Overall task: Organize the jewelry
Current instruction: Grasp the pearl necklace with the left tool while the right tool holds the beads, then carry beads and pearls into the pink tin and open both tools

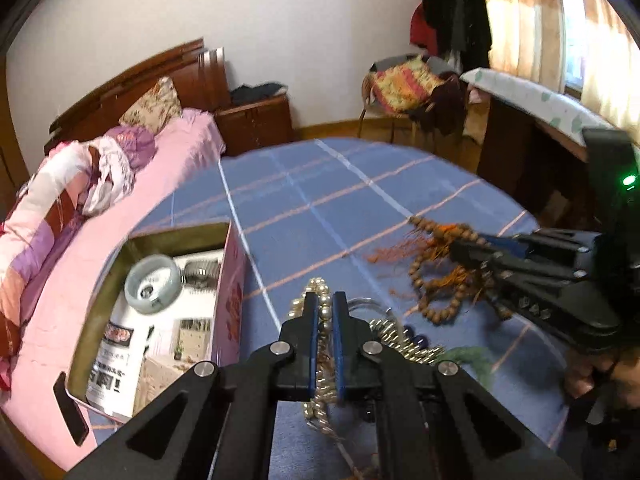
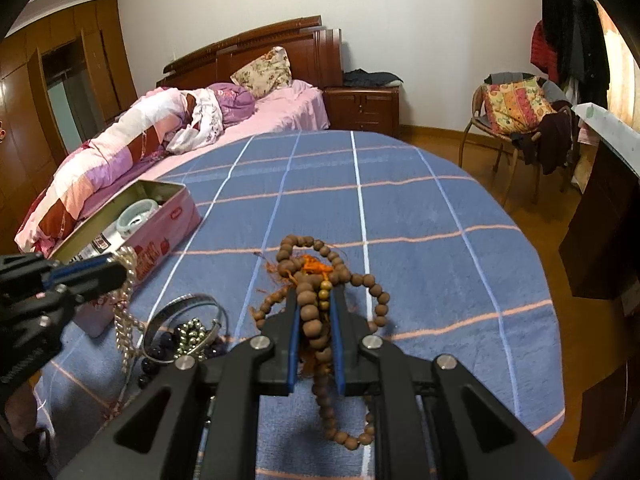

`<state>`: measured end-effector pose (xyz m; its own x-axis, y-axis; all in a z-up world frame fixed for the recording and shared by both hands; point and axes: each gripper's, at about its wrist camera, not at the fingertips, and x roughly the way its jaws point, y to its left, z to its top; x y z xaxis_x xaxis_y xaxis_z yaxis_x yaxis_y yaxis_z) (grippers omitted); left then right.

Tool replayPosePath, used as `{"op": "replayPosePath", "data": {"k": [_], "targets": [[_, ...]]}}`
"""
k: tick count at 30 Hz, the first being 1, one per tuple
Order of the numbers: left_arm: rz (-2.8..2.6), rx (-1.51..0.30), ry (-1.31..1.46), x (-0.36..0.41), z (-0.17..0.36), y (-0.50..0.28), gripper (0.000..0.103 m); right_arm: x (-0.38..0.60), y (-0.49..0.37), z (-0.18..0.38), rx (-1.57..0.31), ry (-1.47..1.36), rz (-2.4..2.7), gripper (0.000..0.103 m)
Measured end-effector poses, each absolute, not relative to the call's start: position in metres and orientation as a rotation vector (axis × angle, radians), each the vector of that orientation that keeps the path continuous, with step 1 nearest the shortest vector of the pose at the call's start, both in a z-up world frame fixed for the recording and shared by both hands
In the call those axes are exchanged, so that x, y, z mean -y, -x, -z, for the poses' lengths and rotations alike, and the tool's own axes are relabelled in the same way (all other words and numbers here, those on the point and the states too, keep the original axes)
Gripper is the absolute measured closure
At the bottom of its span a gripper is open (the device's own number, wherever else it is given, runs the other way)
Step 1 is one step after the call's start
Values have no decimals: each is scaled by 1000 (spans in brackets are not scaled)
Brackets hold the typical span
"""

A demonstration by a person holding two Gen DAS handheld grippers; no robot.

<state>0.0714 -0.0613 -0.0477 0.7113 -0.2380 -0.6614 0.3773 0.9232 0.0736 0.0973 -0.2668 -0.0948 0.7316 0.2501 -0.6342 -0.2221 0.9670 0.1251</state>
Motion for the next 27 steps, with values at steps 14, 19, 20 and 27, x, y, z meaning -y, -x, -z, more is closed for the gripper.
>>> {"op": "replayPosePath", "data": {"k": [14,19,20,27], "targets": [[350,-649,-156,44,21,-68,98,267,-95,89,-680,-47,-267,87],[347,-631,-115,30,6,-70,98,267,-91,79,-654,-55,-280,87],[350,-628,-105,27,3,-70,98,268,-90,76,-647,-56,-282,87],[326,-596,-87,3,-15,-72,98,259,-85,57,-604,-55,-311,87]]}}
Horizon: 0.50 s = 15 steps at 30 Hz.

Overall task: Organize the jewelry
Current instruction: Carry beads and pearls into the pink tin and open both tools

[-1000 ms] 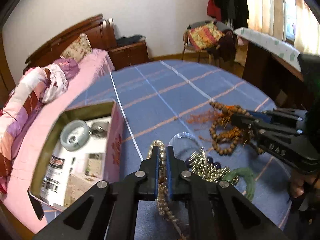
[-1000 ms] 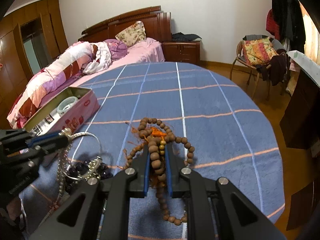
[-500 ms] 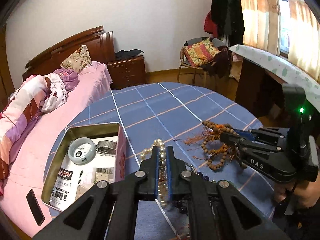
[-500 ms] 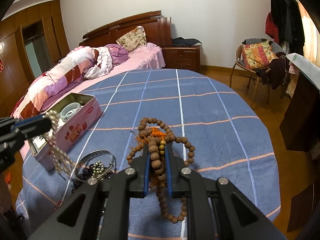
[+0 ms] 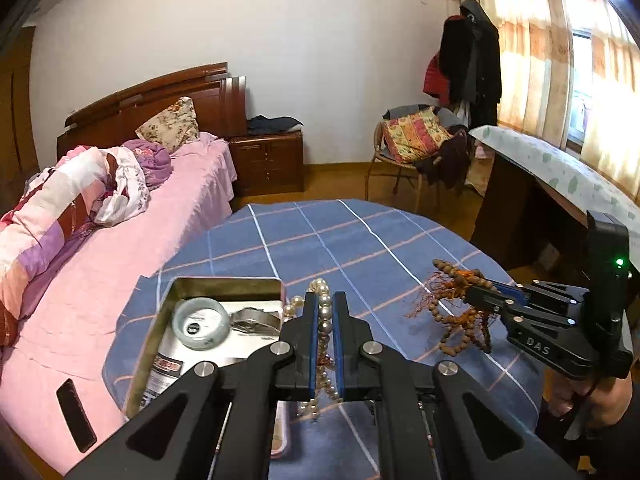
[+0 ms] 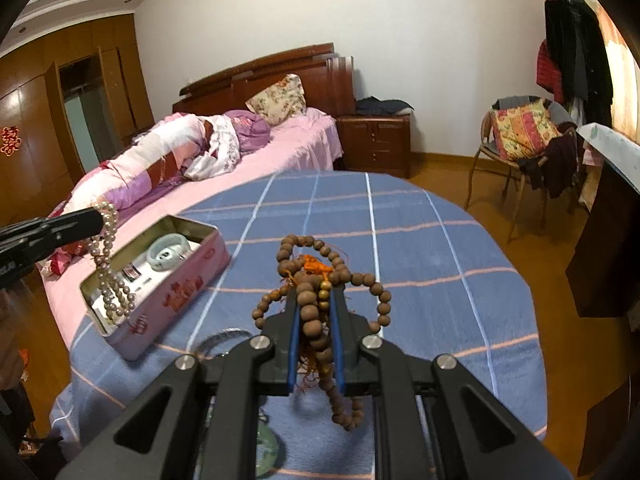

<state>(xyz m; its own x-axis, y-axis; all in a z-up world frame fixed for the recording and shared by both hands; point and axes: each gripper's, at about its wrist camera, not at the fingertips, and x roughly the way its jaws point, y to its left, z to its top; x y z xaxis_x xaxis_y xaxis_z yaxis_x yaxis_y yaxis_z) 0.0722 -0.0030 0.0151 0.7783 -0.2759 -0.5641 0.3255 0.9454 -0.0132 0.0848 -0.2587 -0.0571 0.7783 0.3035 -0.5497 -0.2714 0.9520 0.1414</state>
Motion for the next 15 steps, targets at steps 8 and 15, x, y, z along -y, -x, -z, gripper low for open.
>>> {"op": "replayPosePath", "data": {"k": [8,15], "targets": [[269,-567,-96,-21,-26,-76,98,236,-89,38,-577,-36,-380,87],[199,-539,-125,-36,-27,-83,98,214,-96,22,-551,1,-429,87]]}}
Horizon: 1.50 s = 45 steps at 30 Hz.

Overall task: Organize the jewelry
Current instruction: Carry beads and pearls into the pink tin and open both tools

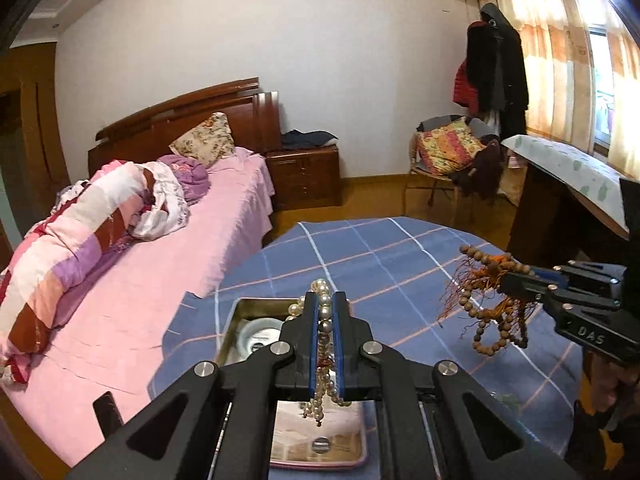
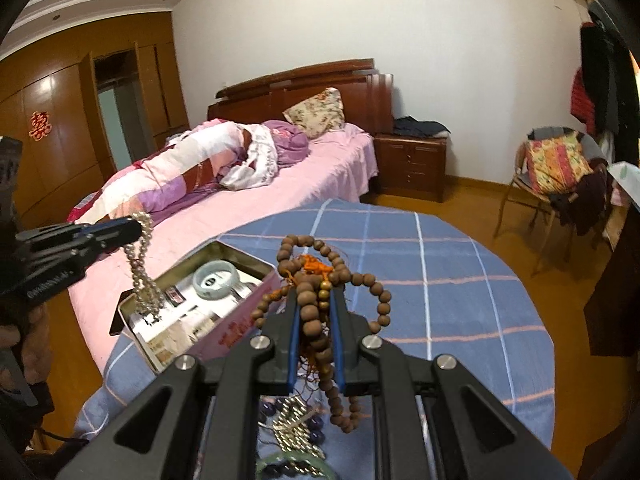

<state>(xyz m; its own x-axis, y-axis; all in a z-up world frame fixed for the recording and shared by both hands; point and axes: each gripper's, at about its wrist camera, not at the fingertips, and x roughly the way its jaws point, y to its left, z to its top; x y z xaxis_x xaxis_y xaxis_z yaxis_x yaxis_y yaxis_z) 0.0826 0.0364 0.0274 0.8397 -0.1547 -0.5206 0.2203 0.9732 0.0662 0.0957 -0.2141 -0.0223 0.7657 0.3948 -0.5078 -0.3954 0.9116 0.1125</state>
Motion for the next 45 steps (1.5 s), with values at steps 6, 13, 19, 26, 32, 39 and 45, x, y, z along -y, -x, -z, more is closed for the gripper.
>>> {"op": "replayPosePath", "data": {"k": [6,13,19,26,32,39,45], "targets": [[154,-531,-109,-58,-27,-94,98,186,-101,9,-540,24,-500,87],[103,-545,-72,-84,-22,-109,98,144,-110,-1,-532,63,-575,87],[79,-557,-44,-100,-15,-119,98,114,-117,2,-540,92,-620,87],[65,-584,-37,-107,-2,-133,98,92,-130,16,-581,75,-654,87],[53,-615,-48,-107,11,-140,98,83,-137,33,-624,61,-661,87],[53,-652,-60,-105,28,-148,98,79,-148,51,-676,48,-644,87],[50,-673,-94,-99,39,-151,98,78,-153,64,-707,59,-625,87]]}}
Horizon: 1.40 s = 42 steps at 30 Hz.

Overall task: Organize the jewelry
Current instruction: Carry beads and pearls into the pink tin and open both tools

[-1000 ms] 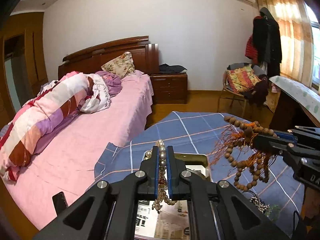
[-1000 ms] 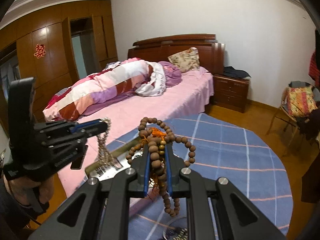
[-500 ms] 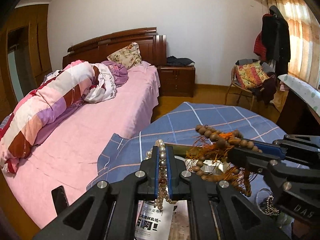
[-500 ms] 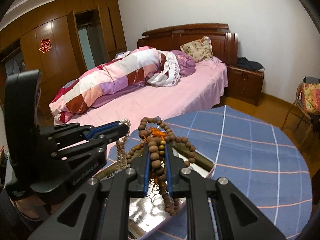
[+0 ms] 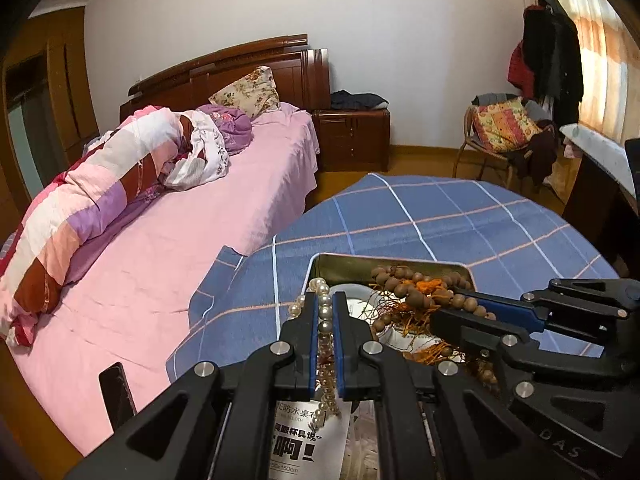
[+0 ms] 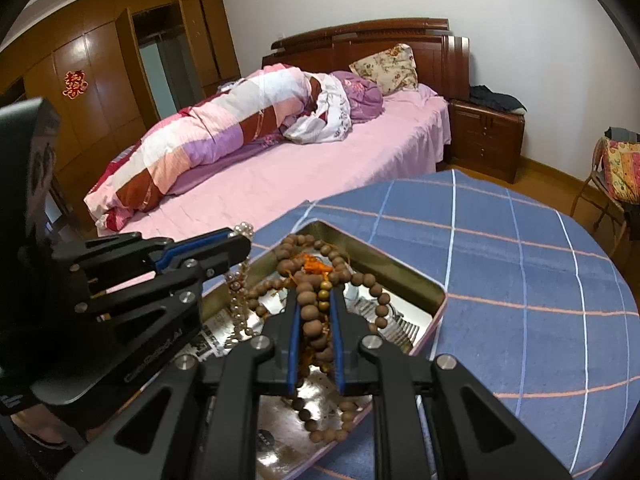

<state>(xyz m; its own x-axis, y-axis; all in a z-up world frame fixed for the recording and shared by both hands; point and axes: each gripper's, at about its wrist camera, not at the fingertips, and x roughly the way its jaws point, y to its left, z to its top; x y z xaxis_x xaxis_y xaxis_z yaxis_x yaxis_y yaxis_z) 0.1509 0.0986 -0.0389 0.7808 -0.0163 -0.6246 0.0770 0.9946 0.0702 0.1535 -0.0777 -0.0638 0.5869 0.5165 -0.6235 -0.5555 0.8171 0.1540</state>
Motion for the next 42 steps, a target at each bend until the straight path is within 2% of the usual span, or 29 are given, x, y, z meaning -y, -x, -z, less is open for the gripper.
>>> {"op": "replayPosePath", "data": {"k": [17,21,26,28,30,32,33,36,42], "targets": [[31,-747,-104,-96,64,-161,97,73,-159,80,-754,101,-574,84],[33,-751,-103,-96,64,-161,97,75,-159,81,-754,102,-568,73],[32,-759,-112,-93,65,-160,95,74,-158,82,-757,103,-563,66],[25,-759,-111,-93,65,-159,89,76,-157,81,-751,100,-559,56],[12,-757,-108,-95,65,-158,66,78,-157,81,-746,101,-550,54],[-4,-740,-100,-98,62,-156,50,81,-157,81,-747,93,-546,52],[-8,-731,-95,-99,60,-154,43,84,-157,81,-751,89,-542,48],[-6,-720,-90,-100,56,-150,41,91,-154,79,-747,85,-536,37],[3,-709,-87,-93,53,-140,41,112,-144,74,-736,102,-517,34]]}}
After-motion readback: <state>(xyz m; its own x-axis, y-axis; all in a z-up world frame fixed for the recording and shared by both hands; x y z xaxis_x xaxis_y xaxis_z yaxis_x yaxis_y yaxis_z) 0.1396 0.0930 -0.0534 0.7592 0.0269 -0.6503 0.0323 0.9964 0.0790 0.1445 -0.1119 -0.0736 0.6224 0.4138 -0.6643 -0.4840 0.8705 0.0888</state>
